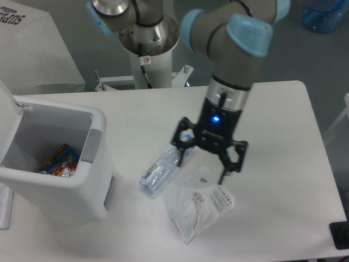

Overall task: Open the trash can
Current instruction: 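Withdraw the gripper from the open bin back over the bottle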

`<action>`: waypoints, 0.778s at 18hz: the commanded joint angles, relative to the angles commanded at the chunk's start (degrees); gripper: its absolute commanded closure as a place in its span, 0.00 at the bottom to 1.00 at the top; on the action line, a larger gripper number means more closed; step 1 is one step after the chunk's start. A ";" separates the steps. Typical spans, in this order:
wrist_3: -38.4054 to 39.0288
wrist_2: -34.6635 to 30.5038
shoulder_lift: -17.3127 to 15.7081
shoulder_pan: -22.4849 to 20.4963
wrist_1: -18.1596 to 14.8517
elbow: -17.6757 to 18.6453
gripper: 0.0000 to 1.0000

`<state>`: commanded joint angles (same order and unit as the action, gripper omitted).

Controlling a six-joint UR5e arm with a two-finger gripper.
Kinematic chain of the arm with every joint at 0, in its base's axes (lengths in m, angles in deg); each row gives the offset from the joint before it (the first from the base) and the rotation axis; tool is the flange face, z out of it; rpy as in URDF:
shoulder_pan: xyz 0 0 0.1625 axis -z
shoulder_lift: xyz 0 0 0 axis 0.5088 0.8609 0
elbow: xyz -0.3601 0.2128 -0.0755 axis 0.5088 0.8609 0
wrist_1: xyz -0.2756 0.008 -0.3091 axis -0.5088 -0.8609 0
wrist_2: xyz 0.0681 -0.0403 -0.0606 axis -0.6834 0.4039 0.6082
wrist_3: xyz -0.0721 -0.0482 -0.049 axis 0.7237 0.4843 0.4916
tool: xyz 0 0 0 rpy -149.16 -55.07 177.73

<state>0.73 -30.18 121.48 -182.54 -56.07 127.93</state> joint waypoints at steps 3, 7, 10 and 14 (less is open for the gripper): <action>-7.72 -5.00 1.07 -1.32 -0.53 -0.35 0.00; -10.46 -11.16 2.74 -0.97 -0.62 -0.44 0.00; -11.70 -15.47 2.91 -0.45 -0.79 -0.27 0.00; -11.96 -17.06 3.35 0.34 -0.79 -0.18 0.00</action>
